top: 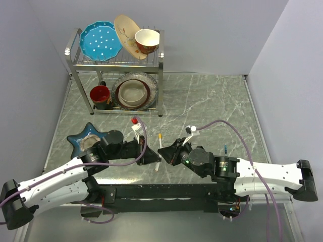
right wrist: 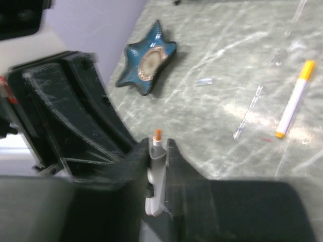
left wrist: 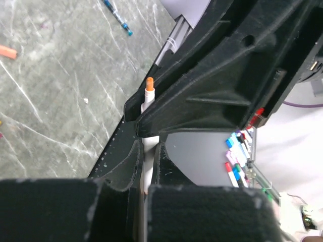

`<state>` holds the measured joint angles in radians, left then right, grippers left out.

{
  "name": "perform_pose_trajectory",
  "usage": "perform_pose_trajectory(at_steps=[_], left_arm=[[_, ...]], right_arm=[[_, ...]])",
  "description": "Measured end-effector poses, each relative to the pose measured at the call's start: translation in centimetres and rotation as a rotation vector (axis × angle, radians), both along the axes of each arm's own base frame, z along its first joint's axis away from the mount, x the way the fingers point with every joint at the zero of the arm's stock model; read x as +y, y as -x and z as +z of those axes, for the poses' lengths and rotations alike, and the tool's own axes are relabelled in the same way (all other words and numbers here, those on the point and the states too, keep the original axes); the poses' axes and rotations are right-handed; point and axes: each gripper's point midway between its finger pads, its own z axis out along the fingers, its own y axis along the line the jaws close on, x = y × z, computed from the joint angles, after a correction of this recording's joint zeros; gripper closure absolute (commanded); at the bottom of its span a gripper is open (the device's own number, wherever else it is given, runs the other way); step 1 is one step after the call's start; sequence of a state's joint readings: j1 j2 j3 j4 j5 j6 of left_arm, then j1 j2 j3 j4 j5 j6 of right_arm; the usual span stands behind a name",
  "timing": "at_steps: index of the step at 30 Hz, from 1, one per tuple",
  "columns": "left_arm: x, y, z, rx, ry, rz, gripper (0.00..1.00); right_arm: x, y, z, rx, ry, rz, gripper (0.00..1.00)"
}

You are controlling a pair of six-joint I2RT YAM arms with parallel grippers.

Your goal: Insert the pens into the pen caps

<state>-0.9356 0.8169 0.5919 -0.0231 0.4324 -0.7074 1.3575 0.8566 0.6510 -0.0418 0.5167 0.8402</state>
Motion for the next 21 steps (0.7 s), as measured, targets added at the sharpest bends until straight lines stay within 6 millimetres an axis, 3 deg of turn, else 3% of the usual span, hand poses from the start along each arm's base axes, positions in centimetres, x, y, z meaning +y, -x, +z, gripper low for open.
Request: perform_pose_trajectory(at_steps=[3,8,12,18,21], left_arm=[[0.1,0.1,0.4,-0.015,0.011,-0.005,0.66],[0.3,0.9,1.1,-0.035,0.054,-0.042,0.55],[0.5,1.8,1.5,-0.047,0.087,-0.079,0.58],[0.5,2.5,2.3,-0.062,0.117,-0.119,0.61],[0.4,2.7,2.5,-0.058,0.13,-0.134,0.71]], right_arm=[[0.2,0.1,0.5,-0.011,-0.008,0.015,1.0],[0.2,0.6,2.6,-0.042,-0.095,0.049,1.0],[-0.5,1.2,4.7,-0.077,-0.184,0.075,1.0],[-0.8,1.4,5.8,-0.107,-0.22,0.091,1.0],[-0.8,1.5,6.0,-0.113,-0.227,0.098,1.0]])
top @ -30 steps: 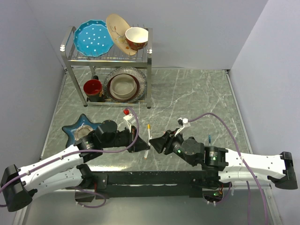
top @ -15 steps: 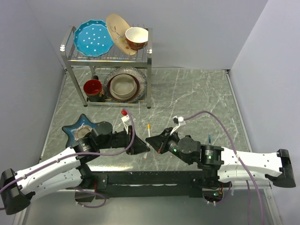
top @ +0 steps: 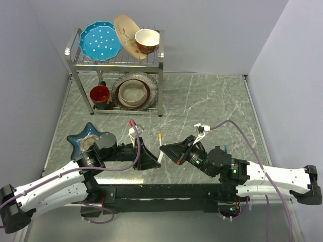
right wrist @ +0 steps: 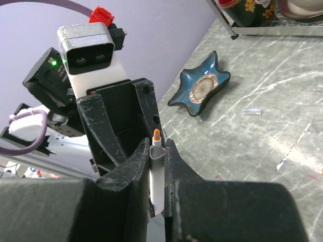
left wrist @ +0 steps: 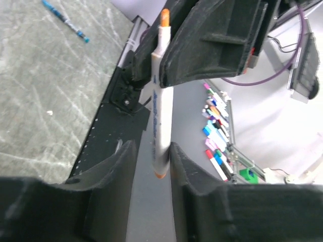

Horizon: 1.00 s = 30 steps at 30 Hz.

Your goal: Insert the pens into the pen caps

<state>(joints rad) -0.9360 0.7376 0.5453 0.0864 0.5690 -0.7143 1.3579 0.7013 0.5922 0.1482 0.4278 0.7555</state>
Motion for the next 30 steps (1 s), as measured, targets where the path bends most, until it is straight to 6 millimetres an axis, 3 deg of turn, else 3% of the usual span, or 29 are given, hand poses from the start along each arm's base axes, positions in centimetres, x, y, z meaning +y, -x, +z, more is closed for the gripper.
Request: perform_pose_trajectory(at_steps=[2,5,7,10,17,20,26,30], left_arm=[[-0.1,0.2,0.2,0.002,0.009,-0.015,0.82],[-0.5,0.3,-0.3,0.013,-0.005,-0.035,0.99],[-0.5,0.2,-1.0,0.024,-0.027,-0.034,0.99],[-0.4,-0.3,-1.4,0.017,-0.051,-0.007,0.99],[1.3,-3.2,-0.3,-0.088,-0.099,0.191,0.99],[2.6,-4.6,0.5,-0.145,-0.12,0.289,0.99],[4.7,-5.5,1.2,-0.224,-0.154,0.378,0.99],[5.1,-5.1,1.4,-0.251,-0.152,0.37,0.99]], right_arm=[[0.1,0.0,0.0,-0.004,0.004,0.003,0.99],[0.2,-0.1,-0.6,-0.008,0.031,0.002,0.83],[0.3,-0.2,-1.3,-0.009,0.07,0.0,0.66],[0.6,-0.4,-1.7,-0.012,0.132,-0.002,0.55],[-0.3,-0.7,-0.9,-0.05,0.25,-0.017,0.51],[-1.4,-1.9,-1.2,-0.068,0.328,-0.063,0.54],[-6.3,-8.8,-4.8,-0.003,0.501,-0.23,0.54],[-7.9,-11.2,-8.6,0.069,0.634,-0.233,0.62]])
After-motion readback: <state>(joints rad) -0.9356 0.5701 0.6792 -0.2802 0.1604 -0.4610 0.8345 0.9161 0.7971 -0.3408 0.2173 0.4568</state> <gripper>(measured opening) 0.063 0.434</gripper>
